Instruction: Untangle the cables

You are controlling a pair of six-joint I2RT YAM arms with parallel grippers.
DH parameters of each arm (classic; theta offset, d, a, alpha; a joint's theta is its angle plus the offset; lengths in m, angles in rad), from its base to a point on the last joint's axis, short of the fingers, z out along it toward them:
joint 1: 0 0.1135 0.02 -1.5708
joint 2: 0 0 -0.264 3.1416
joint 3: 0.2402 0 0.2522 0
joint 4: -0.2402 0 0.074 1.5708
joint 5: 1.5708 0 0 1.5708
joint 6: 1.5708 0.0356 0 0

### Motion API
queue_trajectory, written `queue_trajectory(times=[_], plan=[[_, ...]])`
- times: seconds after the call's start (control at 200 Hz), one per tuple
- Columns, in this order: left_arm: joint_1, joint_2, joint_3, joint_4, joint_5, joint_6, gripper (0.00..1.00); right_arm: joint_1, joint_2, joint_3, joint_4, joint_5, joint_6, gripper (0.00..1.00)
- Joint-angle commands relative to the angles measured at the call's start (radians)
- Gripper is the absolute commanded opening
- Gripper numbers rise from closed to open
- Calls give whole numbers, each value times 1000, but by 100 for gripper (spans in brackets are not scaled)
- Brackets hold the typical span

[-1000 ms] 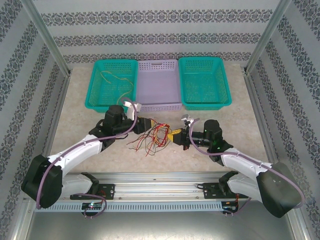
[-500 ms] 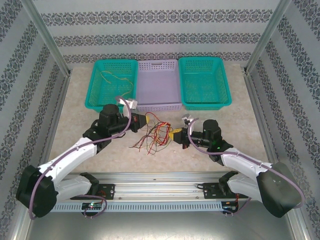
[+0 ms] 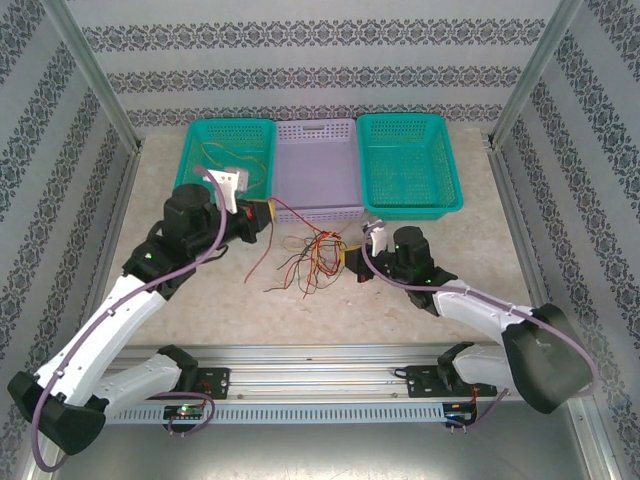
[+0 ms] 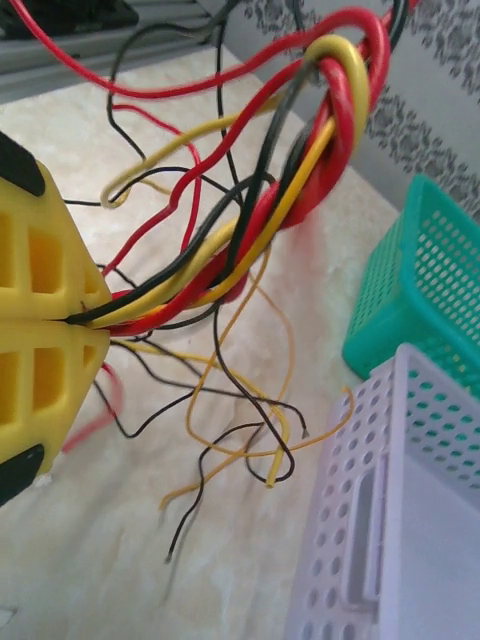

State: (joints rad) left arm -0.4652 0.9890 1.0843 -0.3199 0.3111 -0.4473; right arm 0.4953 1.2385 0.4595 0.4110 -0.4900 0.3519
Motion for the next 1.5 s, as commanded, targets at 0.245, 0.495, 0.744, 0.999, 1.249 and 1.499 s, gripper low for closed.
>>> queue_trajectory(times=[0.245,0.495,0.744,0.999,1.249,1.499], plan=[[79,36,266,-105,-70,72,0,14,90,59,-166,124,-21,0],[87,66,423,-185,-160,154,0,18,96,57,-153,121,-16,0],[99,102,428,-157,-232,198,0,35,-41,3,-112,146,-40,0],[99,264,429,-33,-152,163,0,32,-198,-51,-100,179,-50,0],[99,538,511,54,-66,138,0,31,-255,-29,-144,181,-51,0],[100,800,585,106,-51,114,0,32,-354,14,-232,173,-65,0]])
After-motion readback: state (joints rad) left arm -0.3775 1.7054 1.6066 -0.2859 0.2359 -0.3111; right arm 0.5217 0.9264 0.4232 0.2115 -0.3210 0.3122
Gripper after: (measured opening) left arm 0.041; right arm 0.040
